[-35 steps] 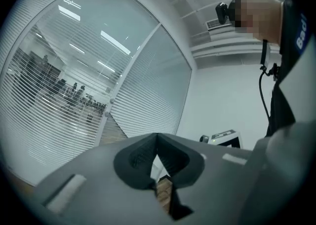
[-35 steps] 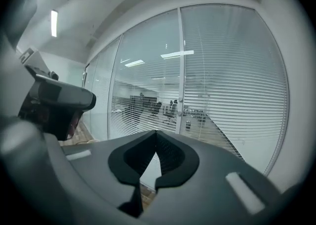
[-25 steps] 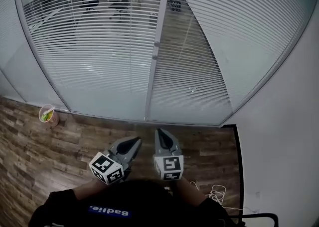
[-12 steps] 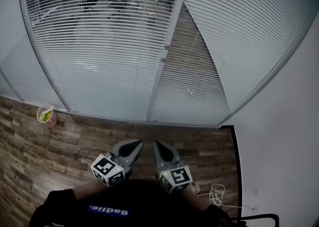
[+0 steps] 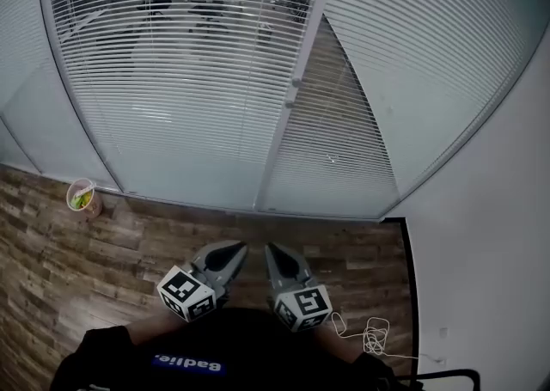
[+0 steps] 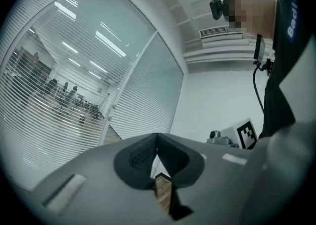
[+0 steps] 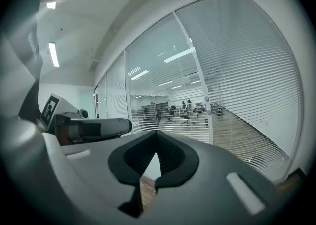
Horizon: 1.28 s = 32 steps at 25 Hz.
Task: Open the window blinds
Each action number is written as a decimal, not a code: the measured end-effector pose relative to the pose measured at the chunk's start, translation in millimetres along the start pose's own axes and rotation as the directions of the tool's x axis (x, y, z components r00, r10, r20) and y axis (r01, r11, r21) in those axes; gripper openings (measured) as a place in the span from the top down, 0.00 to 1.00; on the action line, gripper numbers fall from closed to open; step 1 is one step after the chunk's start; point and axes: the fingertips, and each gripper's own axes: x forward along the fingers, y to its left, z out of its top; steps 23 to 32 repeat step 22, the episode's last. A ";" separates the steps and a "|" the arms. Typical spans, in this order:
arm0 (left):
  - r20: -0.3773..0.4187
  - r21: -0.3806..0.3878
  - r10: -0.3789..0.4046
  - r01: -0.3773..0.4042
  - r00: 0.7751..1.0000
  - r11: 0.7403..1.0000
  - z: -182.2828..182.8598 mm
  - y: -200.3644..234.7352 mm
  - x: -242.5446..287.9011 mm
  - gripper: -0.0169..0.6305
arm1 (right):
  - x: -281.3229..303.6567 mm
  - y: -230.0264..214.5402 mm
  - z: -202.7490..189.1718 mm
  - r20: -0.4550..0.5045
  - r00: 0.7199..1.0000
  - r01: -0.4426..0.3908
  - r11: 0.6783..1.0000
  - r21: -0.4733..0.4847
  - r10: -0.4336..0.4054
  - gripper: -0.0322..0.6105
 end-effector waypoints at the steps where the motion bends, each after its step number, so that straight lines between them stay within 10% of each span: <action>1: -0.001 0.001 -0.001 0.001 1.000 1.000 -0.3 -0.6 -0.2 0.97 | -0.4 0.8 0.2 0.001 1.000 0.000 1.000 0.000 0.000 0.95; 32: 0.001 -0.008 -0.018 0.018 1.000 1.000 -2.2 -12.3 1.1 0.97 | -9.8 0.2 2.7 0.002 1.000 0.013 1.000 -0.012 -0.013 0.95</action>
